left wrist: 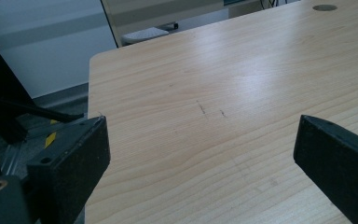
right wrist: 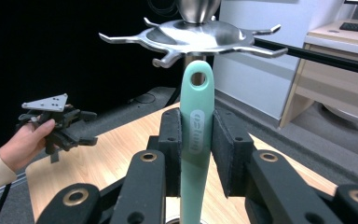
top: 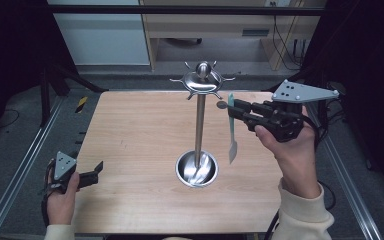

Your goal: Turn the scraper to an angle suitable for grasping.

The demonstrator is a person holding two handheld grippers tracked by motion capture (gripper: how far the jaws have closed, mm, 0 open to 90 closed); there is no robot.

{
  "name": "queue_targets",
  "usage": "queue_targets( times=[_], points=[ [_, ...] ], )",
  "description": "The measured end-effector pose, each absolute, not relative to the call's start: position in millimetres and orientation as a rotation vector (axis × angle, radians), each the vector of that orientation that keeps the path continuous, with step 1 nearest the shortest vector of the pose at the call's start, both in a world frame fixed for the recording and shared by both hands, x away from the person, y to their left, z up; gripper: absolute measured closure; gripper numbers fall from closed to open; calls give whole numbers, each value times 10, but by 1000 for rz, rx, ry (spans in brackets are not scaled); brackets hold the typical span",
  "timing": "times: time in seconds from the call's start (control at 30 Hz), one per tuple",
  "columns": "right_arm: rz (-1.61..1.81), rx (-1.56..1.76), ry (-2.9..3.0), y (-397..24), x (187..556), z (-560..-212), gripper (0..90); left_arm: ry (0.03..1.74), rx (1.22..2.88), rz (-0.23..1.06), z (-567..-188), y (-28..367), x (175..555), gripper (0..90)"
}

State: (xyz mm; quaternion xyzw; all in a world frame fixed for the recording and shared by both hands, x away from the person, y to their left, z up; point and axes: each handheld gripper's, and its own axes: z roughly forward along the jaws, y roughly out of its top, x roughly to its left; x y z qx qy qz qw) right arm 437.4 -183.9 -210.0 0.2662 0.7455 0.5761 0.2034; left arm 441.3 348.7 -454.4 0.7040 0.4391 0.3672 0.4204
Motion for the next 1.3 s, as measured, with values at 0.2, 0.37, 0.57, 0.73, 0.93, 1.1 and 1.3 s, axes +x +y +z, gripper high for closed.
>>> queue_targets(
  times=[0.2,0.37,0.57,0.73,0.93,1.1,1.3],
  points=[
    [1628,720,2081,-1830,4341,-2074,742,1099,1768,920,-4546,3484,4419,34],
    [1622,702,2078,-1804,4273,-2032,741,1101,1766,921,-4544,3487,4415,34],
    [1601,695,2082,-1757,4237,-2015,741,1100,1769,920,-4545,3483,4415,34],
    [1592,703,2080,-1727,4240,-2021,741,1099,1768,919,-4545,3485,4416,34],
    [1590,725,2067,-1685,4266,-2040,741,1096,1773,915,-4547,3476,4416,34],
    [1570,718,2077,-1657,4264,-2042,741,1096,1777,914,-4551,3473,4421,33],
    [1541,735,2064,-1588,4278,-2068,741,1092,1780,912,-4550,3468,4419,33]
  ],
)
